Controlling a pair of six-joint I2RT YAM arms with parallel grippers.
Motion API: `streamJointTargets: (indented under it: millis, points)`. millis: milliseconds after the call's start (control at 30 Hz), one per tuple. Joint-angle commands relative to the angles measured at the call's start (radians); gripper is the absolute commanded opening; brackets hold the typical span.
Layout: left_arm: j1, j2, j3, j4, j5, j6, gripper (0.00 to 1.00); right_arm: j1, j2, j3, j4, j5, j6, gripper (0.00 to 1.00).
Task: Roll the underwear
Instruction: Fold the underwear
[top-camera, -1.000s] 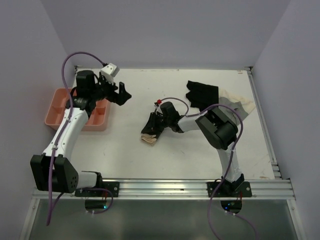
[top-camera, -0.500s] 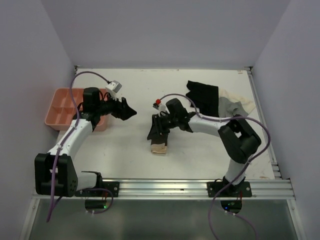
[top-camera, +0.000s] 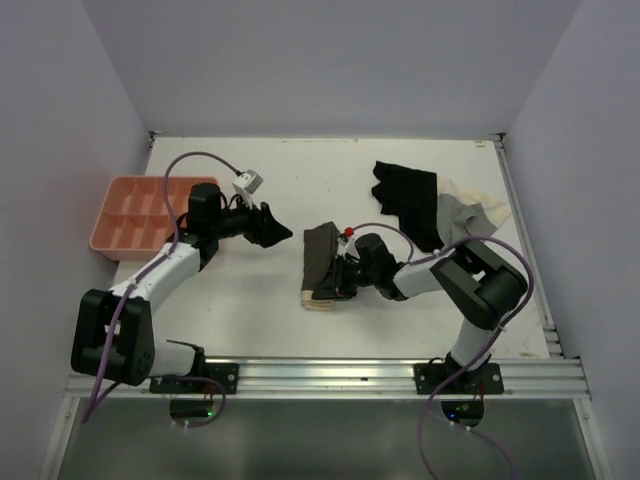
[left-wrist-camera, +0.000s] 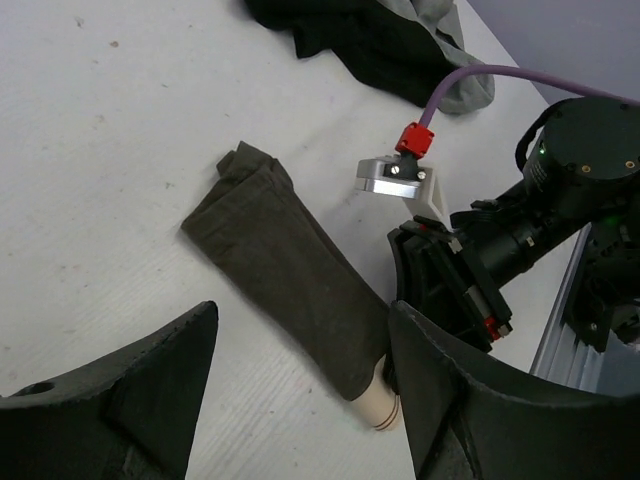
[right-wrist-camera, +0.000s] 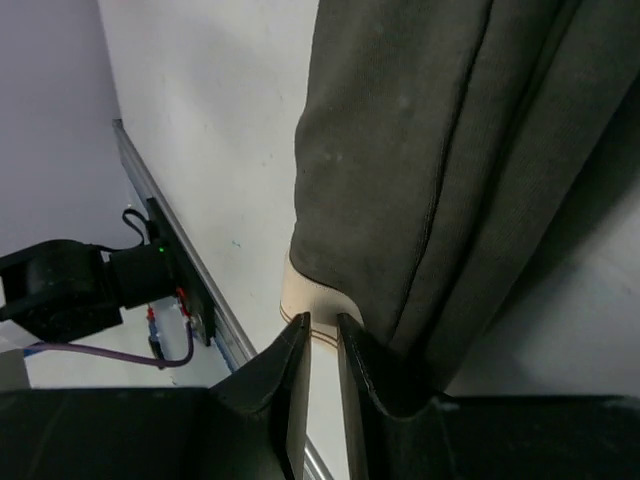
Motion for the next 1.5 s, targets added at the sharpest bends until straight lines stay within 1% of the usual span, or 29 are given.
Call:
streamJointTargets:
  millis: [0, 33, 67, 133, 167, 200, 233, 267, 300, 333, 433, 467, 533, 600, 633, 733, 800, 900, 933, 1000, 1033, 1100, 1167, 1200, 1300, 1367, 1467]
  points:
    - [-0.047, 0.050, -0.006, 0.097, -0.008, -0.051, 0.72, -0.003, 0.083, -0.021, 0.224, 0.049, 0.105, 0.22]
    - [-0.058, 0.060, -0.009, 0.118, -0.008, -0.061, 0.70, -0.003, 0.104, -0.034, 0.250, 0.052, 0.125, 0.20]
    - [-0.070, 0.079, -0.014, 0.132, -0.009, -0.071, 0.67, -0.003, 0.125, -0.066, 0.337, 0.045, 0.143, 0.19]
    - [-0.103, 0.103, -0.032, 0.186, -0.008, -0.106, 0.61, -0.005, 0.185, -0.090, 0.385, 0.017, 0.191, 0.18]
    - [-0.112, 0.138, -0.034, 0.197, 0.005, -0.117, 0.54, -0.003, 0.197, -0.112, 0.416, 0.007, 0.203, 0.17]
    - [-0.132, 0.158, -0.031, 0.204, 0.021, -0.130, 0.49, -0.005, 0.206, -0.124, 0.466, -0.009, 0.217, 0.17]
    - [-0.141, 0.200, -0.031, 0.224, 0.043, -0.138, 0.44, -0.005, 0.202, -0.139, 0.478, -0.013, 0.223, 0.17]
    - [-0.150, 0.220, -0.032, 0.238, 0.076, -0.159, 0.36, -0.005, 0.196, -0.143, 0.478, -0.020, 0.222, 0.17]
    - [-0.166, 0.240, -0.035, 0.261, 0.089, -0.169, 0.34, -0.003, 0.188, -0.146, 0.476, -0.024, 0.220, 0.17]
    - [-0.170, 0.281, -0.040, 0.278, 0.115, -0.181, 0.25, -0.003, 0.170, -0.146, 0.475, -0.032, 0.217, 0.17]
    - [-0.187, 0.347, -0.034, 0.319, 0.152, -0.213, 0.12, -0.003, 0.136, -0.127, 0.418, -0.046, 0.191, 0.17]
    - [-0.190, 0.394, -0.026, 0.322, 0.156, -0.216, 0.06, -0.003, 0.128, -0.115, 0.384, -0.052, 0.182, 0.17]
    - [-0.195, 0.470, 0.000, 0.344, 0.157, -0.248, 0.00, -0.005, 0.101, -0.106, 0.354, -0.052, 0.165, 0.17]
    - [-0.196, 0.523, 0.012, 0.349, 0.147, -0.256, 0.00, -0.005, 0.084, -0.098, 0.308, -0.058, 0.154, 0.17]
    - [-0.195, 0.577, 0.020, 0.344, 0.132, -0.259, 0.00, -0.003, 0.073, -0.089, 0.289, -0.060, 0.139, 0.17]
    - [-0.193, 0.669, 0.058, 0.312, 0.127, -0.259, 0.00, -0.005, 0.033, -0.068, 0.182, -0.061, 0.088, 0.16]
    - [-0.193, 0.682, 0.061, 0.327, 0.155, -0.265, 0.00, -0.003, 0.009, -0.057, 0.114, -0.067, 0.056, 0.16]
    - [-0.193, 0.610, 0.032, 0.376, 0.215, -0.262, 0.00, -0.005, -0.033, -0.032, 0.038, -0.081, 0.007, 0.15]
    - [-0.193, 0.544, 0.026, 0.382, 0.236, -0.249, 0.00, -0.003, -0.051, -0.023, 0.021, -0.079, -0.004, 0.15]
    - [-0.193, 0.458, 0.034, 0.379, 0.239, -0.241, 0.00, -0.003, -0.101, -0.003, -0.038, -0.093, -0.039, 0.15]
    - [-0.195, 0.441, 0.053, 0.378, 0.236, -0.238, 0.02, -0.005, -0.122, 0.002, -0.073, -0.092, -0.045, 0.15]
    - [-0.195, 0.423, 0.084, 0.369, 0.221, -0.238, 0.03, -0.005, -0.177, 0.015, -0.117, -0.064, -0.073, 0.16]
    - [-0.201, 0.441, 0.142, 0.358, 0.197, -0.244, 0.04, -0.006, -0.206, 0.049, -0.201, -0.035, -0.097, 0.16]
    - [-0.201, 0.477, 0.162, 0.352, 0.187, -0.250, 0.04, -0.008, -0.226, 0.064, -0.220, 0.001, -0.111, 0.16]
    - [-0.201, 0.574, 0.253, 0.349, 0.164, -0.300, 0.04, -0.021, -0.229, 0.089, -0.237, 0.066, -0.124, 0.15]
    - [-0.201, 0.622, 0.274, 0.394, 0.172, -0.337, 0.04, -0.038, -0.206, 0.104, -0.234, 0.069, -0.125, 0.13]
    - [-0.206, 0.692, 0.311, 0.440, 0.175, -0.387, 0.04, -0.057, -0.136, 0.111, -0.170, 0.077, -0.108, 0.11]
